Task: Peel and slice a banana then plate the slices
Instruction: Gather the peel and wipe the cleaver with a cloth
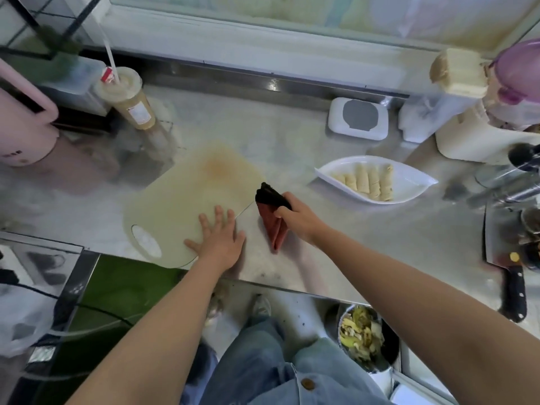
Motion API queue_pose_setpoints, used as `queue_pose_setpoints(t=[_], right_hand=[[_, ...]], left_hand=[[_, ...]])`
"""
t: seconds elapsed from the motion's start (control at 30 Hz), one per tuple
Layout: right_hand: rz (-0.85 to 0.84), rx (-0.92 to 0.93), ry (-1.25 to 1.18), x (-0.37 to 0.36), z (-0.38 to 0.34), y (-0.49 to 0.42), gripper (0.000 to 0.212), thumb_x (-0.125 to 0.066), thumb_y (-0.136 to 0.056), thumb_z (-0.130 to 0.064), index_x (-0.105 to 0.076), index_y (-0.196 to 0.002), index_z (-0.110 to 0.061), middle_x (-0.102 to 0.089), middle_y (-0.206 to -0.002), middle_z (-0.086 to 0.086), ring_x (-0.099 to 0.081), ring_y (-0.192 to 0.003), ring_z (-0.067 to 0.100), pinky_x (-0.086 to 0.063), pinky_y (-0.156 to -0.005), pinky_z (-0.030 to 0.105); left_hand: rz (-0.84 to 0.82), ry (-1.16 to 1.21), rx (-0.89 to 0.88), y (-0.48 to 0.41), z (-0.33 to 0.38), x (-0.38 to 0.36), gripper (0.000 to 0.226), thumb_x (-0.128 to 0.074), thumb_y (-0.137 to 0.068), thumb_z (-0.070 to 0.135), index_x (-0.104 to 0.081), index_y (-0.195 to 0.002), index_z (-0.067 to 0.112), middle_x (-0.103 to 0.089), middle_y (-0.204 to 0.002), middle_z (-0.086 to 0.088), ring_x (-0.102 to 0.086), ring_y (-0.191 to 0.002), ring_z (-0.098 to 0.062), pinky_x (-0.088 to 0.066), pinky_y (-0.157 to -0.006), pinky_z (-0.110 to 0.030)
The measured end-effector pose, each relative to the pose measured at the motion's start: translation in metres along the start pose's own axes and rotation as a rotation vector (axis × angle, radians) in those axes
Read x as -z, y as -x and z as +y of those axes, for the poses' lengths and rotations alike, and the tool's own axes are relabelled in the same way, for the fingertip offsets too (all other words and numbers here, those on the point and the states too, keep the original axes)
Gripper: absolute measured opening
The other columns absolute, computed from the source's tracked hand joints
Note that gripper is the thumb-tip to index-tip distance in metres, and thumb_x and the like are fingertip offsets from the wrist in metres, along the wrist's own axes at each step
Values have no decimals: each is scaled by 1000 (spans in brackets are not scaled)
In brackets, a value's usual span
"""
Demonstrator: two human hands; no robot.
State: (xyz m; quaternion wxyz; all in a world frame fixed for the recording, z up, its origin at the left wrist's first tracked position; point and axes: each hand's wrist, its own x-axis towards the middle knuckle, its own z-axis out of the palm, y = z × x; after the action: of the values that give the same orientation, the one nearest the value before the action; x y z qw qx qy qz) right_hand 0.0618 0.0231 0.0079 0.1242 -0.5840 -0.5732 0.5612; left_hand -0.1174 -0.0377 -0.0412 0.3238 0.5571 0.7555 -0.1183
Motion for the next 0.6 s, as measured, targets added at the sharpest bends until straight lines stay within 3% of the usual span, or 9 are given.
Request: queue_pose_setpoints(t=[0.13,0.3,0.43,0.53,0.6], right_hand=[[5,85,38,-8,0,6,17,-46,-91,-13,-47,-108,-14,-55,-83,0,-50,-80,19,-38,-68,31],[-48,114,136,-14,21,18,22,-42,-92,-20,-38,-113,-12,-62,-99,16,-58,-92,33,-46,-84,44],[-20,148,514,-8,50,33,23,-36,-98,-24,-35,-110,-6,-56,-86,15,-48,-85,29,-32,-82,35],[15,250,788,-3,71,46,25,-30,-99,-26,-34,-112,-5,-58,-71,10,-56,-79,31,-28,-101,36],[40,271,876,1,79,53,39,-20,-97,-30,-37,-116,-1,-51,-65,4,-56,-73,30,-24,-109,38]], left_hand=[[-17,-71,-111,20,6,-18,59,-17,-102,45,14,-151,31,29,-155,8,26,-143,-25,-2,-104,-75],[-32,-190,-276,52,10,-49,58,-19,-103,40,11,-151,27,28,-155,8,25,-143,-16,-1,-103,-75],[8,-149,-377,73,13,-66,57,-24,-103,34,1,-153,28,20,-158,9,18,-145,-13,0,-108,-71],[90,-77,-358,82,16,-68,58,-34,-101,29,-9,-153,20,13,-160,0,13,-147,-19,-3,-115,-61],[155,-156,-227,84,18,-71,64,-35,-100,32,-3,-153,20,19,-158,-11,19,-145,-31,0,-115,-61]])
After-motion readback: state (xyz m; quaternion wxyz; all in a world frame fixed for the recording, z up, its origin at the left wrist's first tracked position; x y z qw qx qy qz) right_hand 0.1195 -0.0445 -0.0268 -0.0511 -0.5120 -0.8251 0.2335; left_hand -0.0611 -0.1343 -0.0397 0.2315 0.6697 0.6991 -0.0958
